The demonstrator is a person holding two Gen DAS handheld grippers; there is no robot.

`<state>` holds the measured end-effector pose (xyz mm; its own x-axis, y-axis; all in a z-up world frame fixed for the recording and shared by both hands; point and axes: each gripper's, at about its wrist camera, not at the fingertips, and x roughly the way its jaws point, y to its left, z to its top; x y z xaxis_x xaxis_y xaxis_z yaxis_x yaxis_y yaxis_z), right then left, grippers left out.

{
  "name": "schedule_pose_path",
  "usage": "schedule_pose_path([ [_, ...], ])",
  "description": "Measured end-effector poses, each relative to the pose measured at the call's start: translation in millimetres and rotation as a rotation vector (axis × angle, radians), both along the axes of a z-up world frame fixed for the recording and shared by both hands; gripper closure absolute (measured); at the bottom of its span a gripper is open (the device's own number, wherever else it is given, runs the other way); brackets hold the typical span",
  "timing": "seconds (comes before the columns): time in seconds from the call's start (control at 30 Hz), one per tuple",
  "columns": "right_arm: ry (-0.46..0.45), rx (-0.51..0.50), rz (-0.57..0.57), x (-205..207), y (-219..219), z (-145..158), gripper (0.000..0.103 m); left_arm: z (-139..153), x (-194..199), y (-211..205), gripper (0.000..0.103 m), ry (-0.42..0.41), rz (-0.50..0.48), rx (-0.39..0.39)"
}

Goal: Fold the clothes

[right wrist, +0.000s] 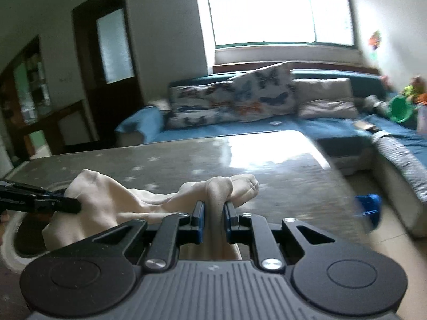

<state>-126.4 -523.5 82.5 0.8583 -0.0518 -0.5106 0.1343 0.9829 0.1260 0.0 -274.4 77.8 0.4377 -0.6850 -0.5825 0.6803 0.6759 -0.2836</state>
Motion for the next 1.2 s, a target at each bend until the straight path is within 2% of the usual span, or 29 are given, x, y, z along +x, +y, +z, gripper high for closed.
schedule_pose_path([
  [0.2,0.009,-0.042,-0.130,-20.4,-28.6,-4.3,0.090,-9.1,-4.8,-58.4,0.086,-0.006,-0.092,0.010],
  [0.4,0.087,-0.037,-0.223,-24.2,-47.6,-39.3,0.088,-43.1,-7.3,-95.7,0.083,-0.042,-0.117,0.114],
  [0.47,0.104,-0.043,-0.244,-25.6,-50.6,-48.2,0.081,-50.2,-1.7,-96.5,0.077,-0.027,-0.102,0.121],
  [0.6,0.101,-0.098,-0.280,-31.2,-47.8,-48.8,0.076,-49.7,5.3,-81.0,0.062,-0.025,-0.082,0.123],
  [0.67,0.085,-0.107,-0.257,-30.4,-39.8,-43.7,0.072,-46.6,4.1,-74.8,0.062,-0.041,-0.085,0.122],
  [0.73,0.075,-0.113,-0.201,-28.0,-27.1,-41.0,0.063,-44.9,2.4,-69.7,0.060,-0.051,-0.086,0.125],
  [0.77,0.073,-0.116,-0.170,-24.9,-19.8,-40.6,0.061,-45.0,1.9,-67.2,0.060,-0.048,-0.085,0.123],
  [0.97,0.084,-0.132,-0.011,-10.5,33.0,-52.7,0.061,-48.5,-4.0,-50.3,0.060,-0.048,-0.082,0.163],
  [1.07,0.114,-0.193,0.060,-3.0,61.9,-62.8,0.061,-47.7,-3.8,-33.2,0.060,-0.044,-0.069,0.176],
  [1.2,0.091,-0.279,0.101,1.6,92.7,-62.5,0.061,-42.4,-2.6,-4.7,0.060,-0.052,-0.026,0.175],
])
